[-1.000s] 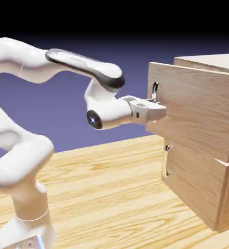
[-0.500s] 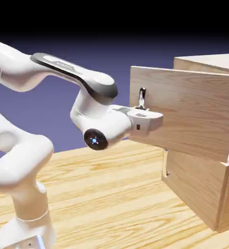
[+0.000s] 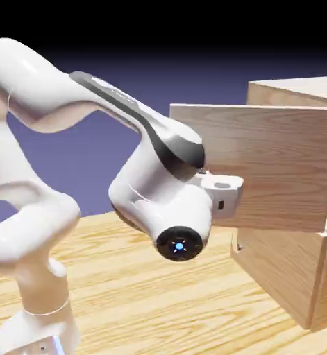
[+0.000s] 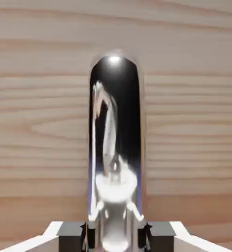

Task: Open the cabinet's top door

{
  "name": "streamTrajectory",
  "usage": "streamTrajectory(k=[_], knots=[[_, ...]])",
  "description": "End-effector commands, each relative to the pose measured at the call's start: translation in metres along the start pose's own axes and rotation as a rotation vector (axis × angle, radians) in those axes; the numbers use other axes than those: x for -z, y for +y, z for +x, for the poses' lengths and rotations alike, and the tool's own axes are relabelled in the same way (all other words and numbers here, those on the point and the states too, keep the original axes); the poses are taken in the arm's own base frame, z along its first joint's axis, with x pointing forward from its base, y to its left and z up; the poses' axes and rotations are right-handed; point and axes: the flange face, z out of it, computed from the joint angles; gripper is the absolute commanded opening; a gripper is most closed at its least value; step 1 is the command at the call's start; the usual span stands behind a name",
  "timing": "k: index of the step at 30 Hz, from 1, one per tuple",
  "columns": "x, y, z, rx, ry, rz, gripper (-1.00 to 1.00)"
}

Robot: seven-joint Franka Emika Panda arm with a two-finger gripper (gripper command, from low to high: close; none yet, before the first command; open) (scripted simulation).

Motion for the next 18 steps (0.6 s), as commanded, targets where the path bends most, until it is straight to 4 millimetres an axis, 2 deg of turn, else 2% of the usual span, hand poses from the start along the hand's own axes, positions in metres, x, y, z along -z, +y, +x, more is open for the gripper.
streamTrajectory(k=[1,9,18], knots=[[0.008,0.003,0.003,0.000,-0.018,0.019,-1.00],[0.063,0.028,0.028,0.000,-0.157,0.158,-1.00],[0.109,0.059,0.059,0.000,-0.290,0.290,-1.00]])
